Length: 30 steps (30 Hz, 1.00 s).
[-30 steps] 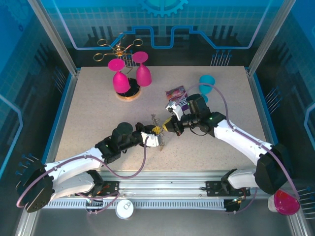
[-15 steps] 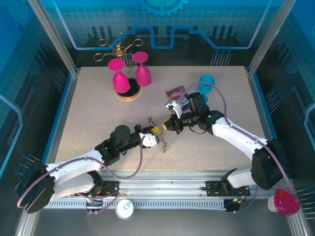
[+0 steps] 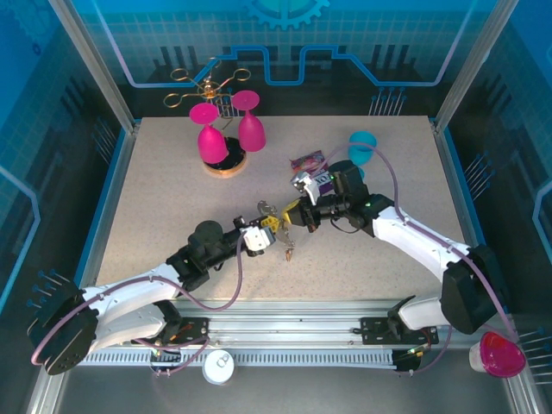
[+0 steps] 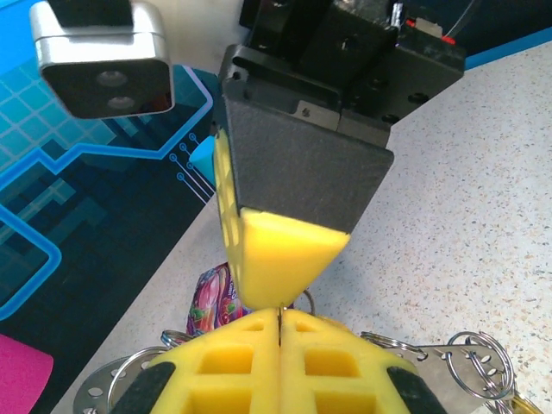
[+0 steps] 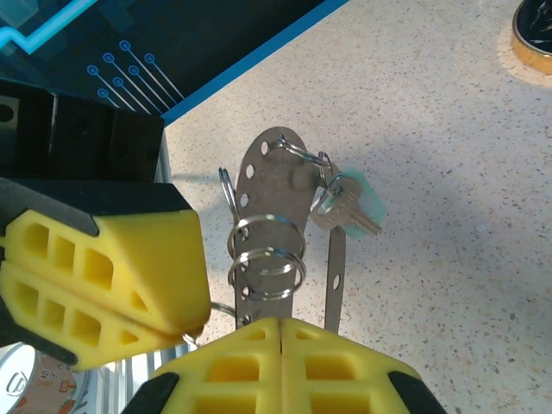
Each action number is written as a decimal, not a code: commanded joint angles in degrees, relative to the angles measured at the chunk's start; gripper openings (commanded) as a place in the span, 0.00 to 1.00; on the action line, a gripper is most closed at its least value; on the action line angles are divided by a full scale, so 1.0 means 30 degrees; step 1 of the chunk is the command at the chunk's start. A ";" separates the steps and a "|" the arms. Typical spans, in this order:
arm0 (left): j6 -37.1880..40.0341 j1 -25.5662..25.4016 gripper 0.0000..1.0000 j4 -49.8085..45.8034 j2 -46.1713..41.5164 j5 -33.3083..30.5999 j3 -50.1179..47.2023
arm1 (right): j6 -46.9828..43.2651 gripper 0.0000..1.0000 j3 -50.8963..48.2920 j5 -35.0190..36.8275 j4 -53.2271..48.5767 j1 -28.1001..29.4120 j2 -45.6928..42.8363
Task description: Put the keys on the keyring
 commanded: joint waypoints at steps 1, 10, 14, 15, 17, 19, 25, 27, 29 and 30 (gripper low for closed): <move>-0.1382 0.0333 0.00 0.1523 -0.0121 0.0126 -0.0389 | -0.0265 0.00 -0.0570 0.1320 -0.0078 -0.0778 -0.1019; -0.2741 0.0906 0.00 0.0181 -0.0179 0.1303 -0.0244 | -0.5464 0.00 -0.2841 0.8574 -0.1859 -0.0087 -0.0392; -0.2682 0.1007 0.00 -0.0187 -0.0012 0.1589 -0.0126 | -0.6462 0.00 -0.2744 0.9356 -0.1477 0.0109 0.0630; -0.2664 0.1013 0.00 -0.0236 0.0042 0.1651 -0.0086 | -0.6623 0.00 -0.2629 0.9321 -0.1425 0.0127 0.0766; -0.2728 0.1036 0.00 -0.0264 0.0218 0.1830 -0.0004 | -0.6778 0.04 -0.2381 0.9418 -0.1495 0.0203 0.1096; -0.2921 0.1117 0.00 -0.0354 0.0331 0.2029 0.0077 | -0.7184 0.18 -0.1939 0.9316 -0.2135 0.0204 0.1370; -0.3717 0.1606 0.00 -0.0471 0.0578 0.3206 0.0254 | -0.8997 0.35 -0.2049 0.7017 -0.1711 -0.0223 -0.0180; -0.4012 0.1833 0.00 -0.0441 0.0549 0.3844 0.0226 | -0.9670 0.35 -0.2769 0.4777 -0.0390 -0.0379 -0.1224; -0.4313 0.2040 0.00 -0.0300 0.0519 0.4396 0.0185 | -1.0554 0.33 -0.3873 0.1955 0.1932 -0.0467 -0.2255; -0.4415 0.2151 0.00 -0.0157 0.0490 0.4666 0.0174 | -1.0918 0.33 -0.4483 0.1035 0.3199 -0.0469 -0.2515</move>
